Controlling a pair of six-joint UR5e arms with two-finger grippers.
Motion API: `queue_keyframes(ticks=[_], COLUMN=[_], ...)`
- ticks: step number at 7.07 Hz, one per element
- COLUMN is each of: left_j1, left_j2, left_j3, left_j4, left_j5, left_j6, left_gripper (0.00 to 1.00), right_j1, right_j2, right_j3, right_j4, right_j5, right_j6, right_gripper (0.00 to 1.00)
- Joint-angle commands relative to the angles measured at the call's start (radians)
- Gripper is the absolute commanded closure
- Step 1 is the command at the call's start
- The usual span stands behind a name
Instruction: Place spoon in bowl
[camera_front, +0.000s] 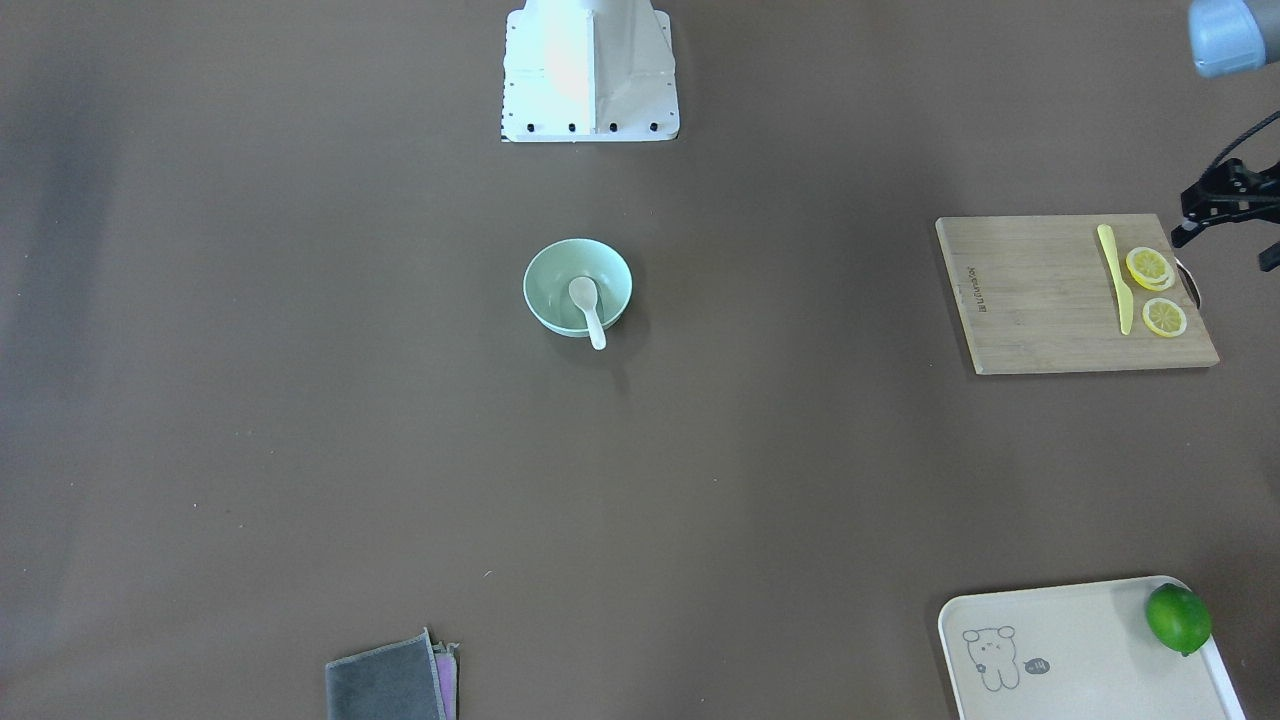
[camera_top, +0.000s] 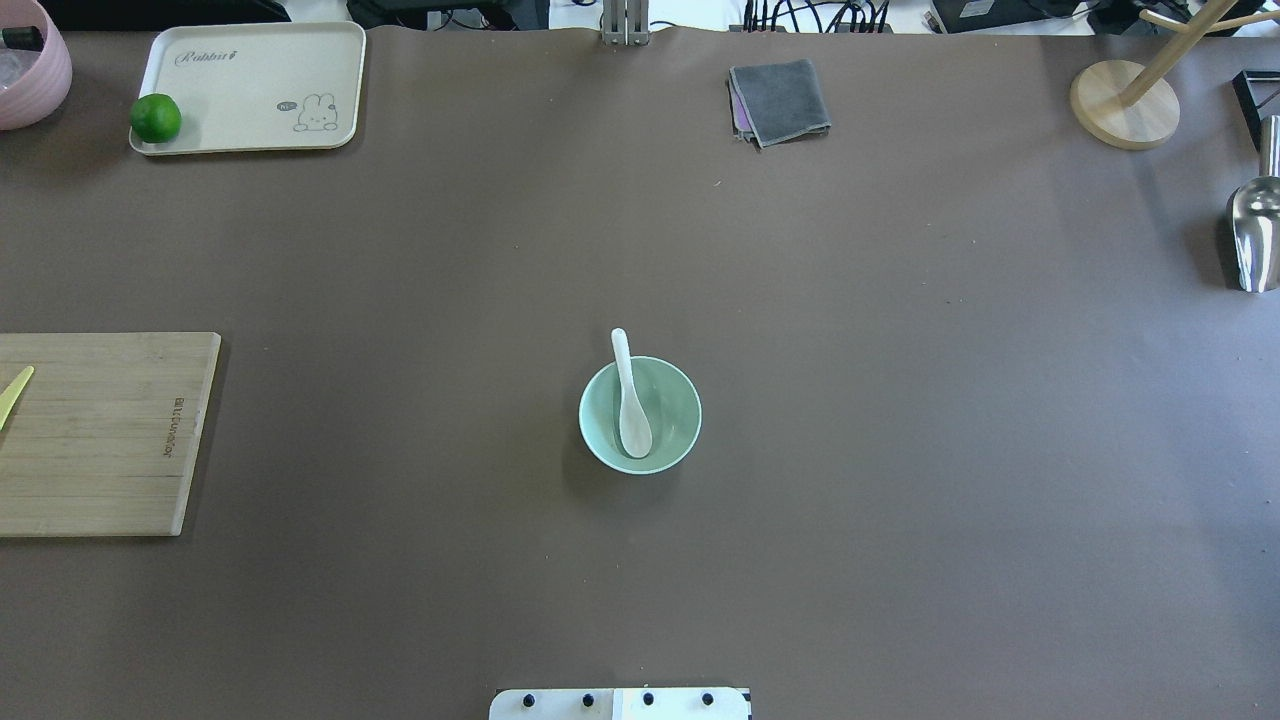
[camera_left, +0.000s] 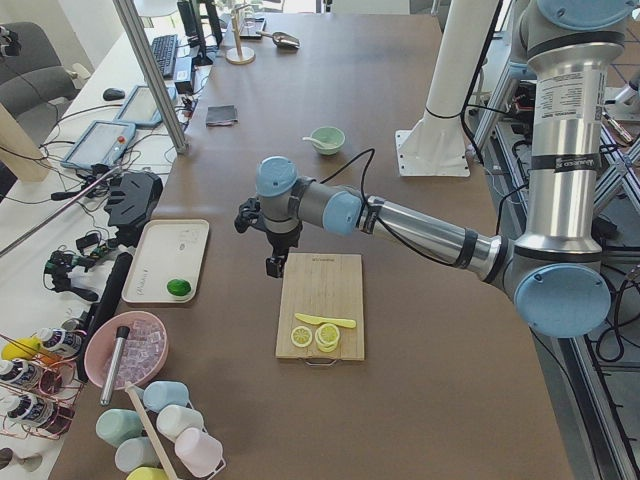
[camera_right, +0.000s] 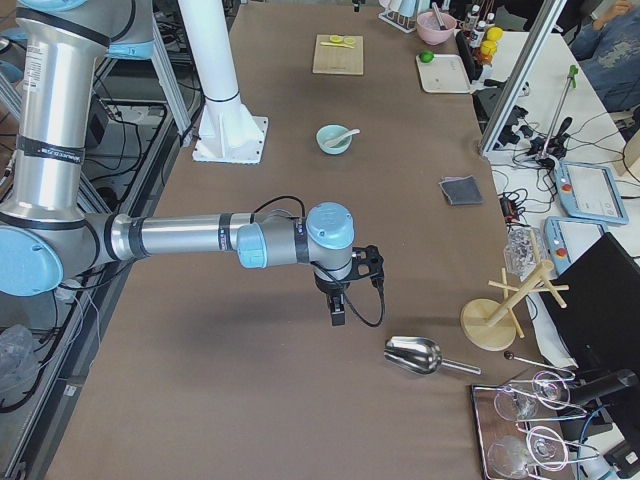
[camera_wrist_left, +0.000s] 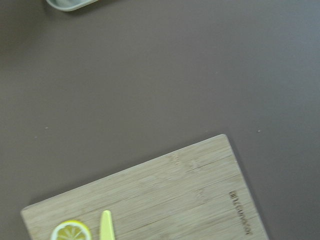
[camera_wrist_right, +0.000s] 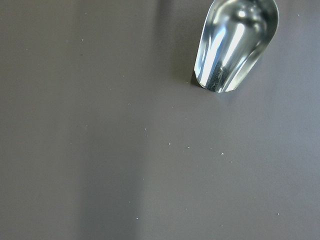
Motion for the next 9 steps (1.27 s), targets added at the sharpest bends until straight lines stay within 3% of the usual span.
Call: queue_keyframes(ticks=[1,3,7,9], left_j1=[-0.168,-0.179,-0.184,-0.184], left_j2=[0.009,0.121,0.137,0.14], left_j3=[0.106,0.101,0.088,0.138], left_j4=[0.136,0.12,0.071,0.071], left_j5=[-0.014,-0.021,-0.063,-0.058], left_j6=[0.324,0.352,0.298,0.297], left_gripper=[0.02,0.02,0.02,0.02], right_j1=[0.004,0.006,0.009,0.017], right_j2=[0.0,0.0,0.0,-0.003], right_j3=[0.001,0.004,0.009,0.013], right_j4=[-0.006,-0.007,-0.007,-0.007], right_j5=[0.0,0.025,0.067,0.078], right_j6=[-0.006,-0.006,-0.006,-0.006], right_gripper=[0.0,0.0,0.0,0.0])
